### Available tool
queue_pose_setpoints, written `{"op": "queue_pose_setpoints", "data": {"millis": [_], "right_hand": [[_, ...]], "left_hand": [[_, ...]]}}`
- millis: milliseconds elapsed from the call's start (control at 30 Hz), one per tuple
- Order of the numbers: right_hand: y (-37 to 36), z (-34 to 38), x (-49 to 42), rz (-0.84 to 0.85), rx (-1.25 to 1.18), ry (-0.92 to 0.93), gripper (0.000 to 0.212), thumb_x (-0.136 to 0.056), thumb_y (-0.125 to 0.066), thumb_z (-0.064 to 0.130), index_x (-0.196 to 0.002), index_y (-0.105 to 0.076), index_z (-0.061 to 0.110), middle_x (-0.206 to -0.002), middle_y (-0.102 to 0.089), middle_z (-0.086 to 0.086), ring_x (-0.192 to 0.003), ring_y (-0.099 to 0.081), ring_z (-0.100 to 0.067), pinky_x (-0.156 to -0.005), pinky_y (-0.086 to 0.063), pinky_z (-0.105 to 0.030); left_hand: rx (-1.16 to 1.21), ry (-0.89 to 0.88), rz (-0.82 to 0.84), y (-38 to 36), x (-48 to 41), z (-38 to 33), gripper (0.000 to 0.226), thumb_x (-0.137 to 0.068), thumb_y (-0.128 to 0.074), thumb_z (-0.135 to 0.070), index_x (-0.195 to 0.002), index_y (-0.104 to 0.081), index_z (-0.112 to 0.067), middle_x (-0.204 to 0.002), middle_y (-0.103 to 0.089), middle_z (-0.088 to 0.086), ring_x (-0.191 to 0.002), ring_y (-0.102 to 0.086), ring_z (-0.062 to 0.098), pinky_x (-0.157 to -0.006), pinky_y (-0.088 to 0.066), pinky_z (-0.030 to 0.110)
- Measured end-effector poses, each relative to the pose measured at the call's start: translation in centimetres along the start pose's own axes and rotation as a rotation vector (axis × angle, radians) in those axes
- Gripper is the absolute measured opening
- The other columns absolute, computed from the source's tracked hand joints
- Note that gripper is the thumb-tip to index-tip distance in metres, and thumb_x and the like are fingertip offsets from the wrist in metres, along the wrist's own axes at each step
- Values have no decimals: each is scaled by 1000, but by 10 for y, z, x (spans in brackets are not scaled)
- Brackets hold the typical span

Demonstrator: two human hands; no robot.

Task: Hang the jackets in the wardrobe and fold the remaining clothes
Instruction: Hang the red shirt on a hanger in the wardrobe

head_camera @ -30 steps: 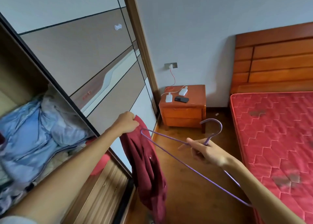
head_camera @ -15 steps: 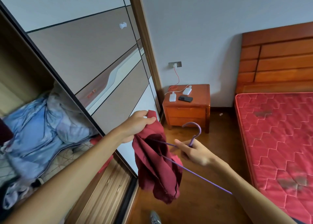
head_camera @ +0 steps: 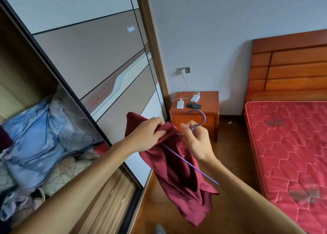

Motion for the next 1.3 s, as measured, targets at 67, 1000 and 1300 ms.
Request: {"op": "queue_pose_setpoints", "data": {"millis": [67, 1000, 1300], "right_hand": [[2, 1, -4, -57, -16, -2, 36, -99, -58, 32, -69, -50, 14, -57, -48, 8, -54, -41, -8, -57, -38, -30], [-35, -130, -53, 334, 805, -204, 20, -96, -52, 27, -95, -70, 18, -94, -73, -4, -91, -68, -28, -74, -51, -35], [0, -32, -123, 220, 663, -31, 17, -91, -70, 30, -88, -79, 16, -80, -74, 7, -75, -66, -7, -68, -49, -21]], "left_hand": [[-8, -45, -51, 2, -5, -7, 15, -98, -61, -21, -87, -53, -29, -82, -60, -14, -75, -57, 0, -69, -40, 15], [69, 5, -615, 118, 46, 37, 9, -91, -70, -12, -86, -64, -17, -84, -72, 1, -85, -69, 18, -78, -53, 24], [98, 200, -664, 106, 64, 98, 11, -88, -72, -12, -86, -66, -20, -82, -72, -1, -82, -69, 14, -73, -47, 11]]}}
Point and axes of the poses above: each hand's wrist, its own x-axis away from the middle knuckle, its own y-axis out of the back of the hand, z = x × y, the point moved 2 cm from there along -x, towards the middle knuckle
